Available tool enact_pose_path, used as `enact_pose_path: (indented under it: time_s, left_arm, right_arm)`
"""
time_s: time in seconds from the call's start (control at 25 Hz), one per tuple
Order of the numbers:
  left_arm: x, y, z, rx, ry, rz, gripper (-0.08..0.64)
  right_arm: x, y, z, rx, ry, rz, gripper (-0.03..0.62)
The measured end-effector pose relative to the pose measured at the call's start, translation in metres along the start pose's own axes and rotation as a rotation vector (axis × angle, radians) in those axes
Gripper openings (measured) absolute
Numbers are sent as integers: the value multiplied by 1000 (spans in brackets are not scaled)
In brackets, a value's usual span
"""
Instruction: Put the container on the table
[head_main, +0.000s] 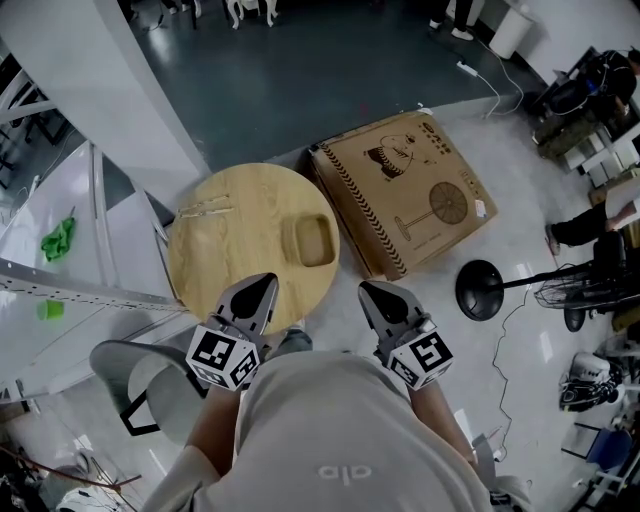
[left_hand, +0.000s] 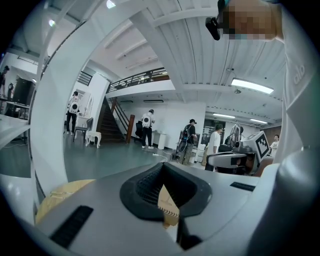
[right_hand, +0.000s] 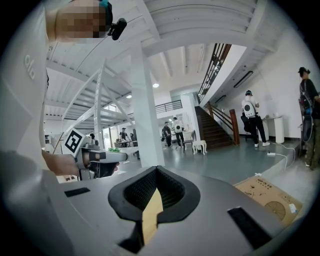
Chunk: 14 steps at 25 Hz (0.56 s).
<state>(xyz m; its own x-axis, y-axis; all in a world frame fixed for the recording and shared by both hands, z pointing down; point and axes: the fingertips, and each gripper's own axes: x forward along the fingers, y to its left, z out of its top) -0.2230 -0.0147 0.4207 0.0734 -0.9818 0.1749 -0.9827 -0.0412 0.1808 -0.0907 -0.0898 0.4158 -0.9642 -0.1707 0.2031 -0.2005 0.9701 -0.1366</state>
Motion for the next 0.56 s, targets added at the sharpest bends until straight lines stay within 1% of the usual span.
enact_pose_path:
  time_s: [0.2,0.56]
  left_arm:
    - [4,2,-2,-1,9,4,15]
    - [21,3,-2,0,18,-19,16]
  right_arm:
    - [-1,-5,-2,12,3,-11,26]
    - [2,-19,-2,10,11,-29,26]
